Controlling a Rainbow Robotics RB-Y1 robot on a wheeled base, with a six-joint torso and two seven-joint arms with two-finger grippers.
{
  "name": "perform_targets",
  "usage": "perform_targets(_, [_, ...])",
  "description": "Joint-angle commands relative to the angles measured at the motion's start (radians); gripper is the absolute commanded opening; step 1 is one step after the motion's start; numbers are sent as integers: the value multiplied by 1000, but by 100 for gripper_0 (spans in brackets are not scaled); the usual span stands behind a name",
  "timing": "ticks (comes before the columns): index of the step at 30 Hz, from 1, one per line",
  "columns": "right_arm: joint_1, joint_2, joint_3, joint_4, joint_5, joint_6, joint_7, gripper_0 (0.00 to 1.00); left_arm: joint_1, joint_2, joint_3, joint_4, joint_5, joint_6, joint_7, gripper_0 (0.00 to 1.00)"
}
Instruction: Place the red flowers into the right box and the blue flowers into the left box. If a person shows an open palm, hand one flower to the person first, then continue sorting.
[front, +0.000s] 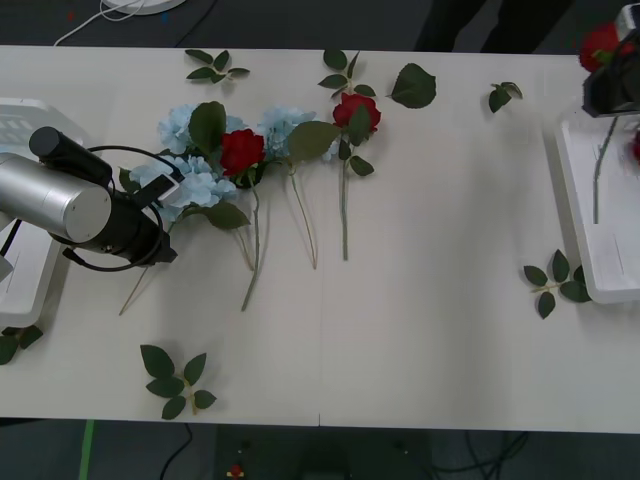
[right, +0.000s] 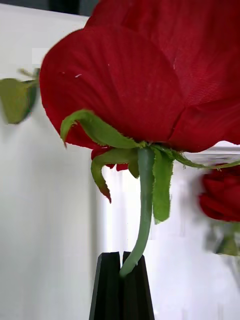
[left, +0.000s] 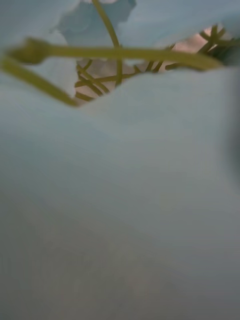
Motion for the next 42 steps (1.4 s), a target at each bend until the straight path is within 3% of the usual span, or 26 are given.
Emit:
perform_targets(1, [13,-108,-12,-23,-23,5,44,0,6,-13,-7,-3,3,-3,-2,0])
perform_targets(10, [59,-183,-26,-21,-166,-97,84,0,6,-13,-7,0,-8,-8,29,0])
perform_targets(17, [120,-163,-106,-44,-327,-393,204,0,6,-13,-6,-2,-34,-23,70,0])
perform_targets(28, [133,-13,-143,-147,-392,-830,351,0,6,-12,7,0,-54,-26,107,0])
perform_targets(42, [134,185,-141,-239,-358,-1045,627,0,7,-12,7,0,-61,-25,110,0])
